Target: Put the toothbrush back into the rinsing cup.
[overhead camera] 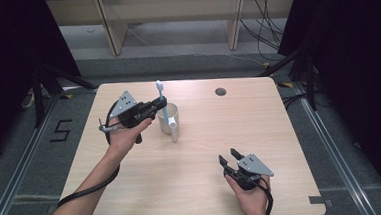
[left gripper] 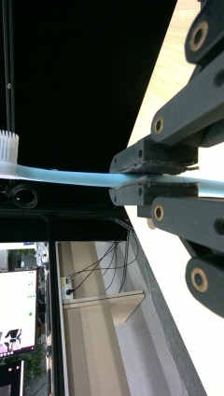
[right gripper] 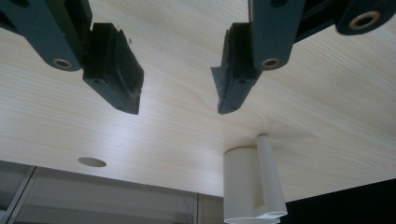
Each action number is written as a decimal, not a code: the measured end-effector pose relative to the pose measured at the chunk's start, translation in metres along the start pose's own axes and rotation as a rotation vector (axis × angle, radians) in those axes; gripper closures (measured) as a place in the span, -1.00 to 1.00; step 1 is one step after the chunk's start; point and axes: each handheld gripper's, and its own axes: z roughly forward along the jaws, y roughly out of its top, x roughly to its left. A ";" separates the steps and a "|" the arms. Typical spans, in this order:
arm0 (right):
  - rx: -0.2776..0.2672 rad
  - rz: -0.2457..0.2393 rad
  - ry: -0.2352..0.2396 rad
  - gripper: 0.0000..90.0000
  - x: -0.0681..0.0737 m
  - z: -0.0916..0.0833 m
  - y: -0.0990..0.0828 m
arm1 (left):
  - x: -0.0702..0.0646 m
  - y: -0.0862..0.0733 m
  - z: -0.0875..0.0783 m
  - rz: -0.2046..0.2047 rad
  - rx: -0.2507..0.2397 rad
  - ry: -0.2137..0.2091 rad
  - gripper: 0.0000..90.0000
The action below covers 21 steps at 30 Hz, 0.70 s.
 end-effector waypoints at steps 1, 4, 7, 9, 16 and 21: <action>-0.004 -0.007 -0.002 0.12 0.000 0.000 0.000 | 0.000 0.000 0.001 0.001 0.002 -0.001 0.85; 0.020 0.043 0.006 0.12 0.003 -0.001 -0.001 | -0.001 -0.001 0.004 0.001 0.005 -0.003 0.85; 0.007 0.017 0.005 0.12 0.001 0.000 -0.001 | -0.002 -0.002 0.007 0.005 0.010 -0.004 0.85; 0.006 0.015 0.005 0.12 0.001 0.000 -0.001 | -0.002 -0.004 0.008 0.003 0.013 -0.006 0.85; 0.021 0.031 0.012 0.11 0.002 -0.001 0.000 | -0.003 -0.008 0.014 -0.003 0.011 -0.016 0.85; 0.022 0.031 0.014 0.11 0.002 -0.001 0.000 | -0.003 -0.010 0.017 -0.004 0.016 -0.018 0.85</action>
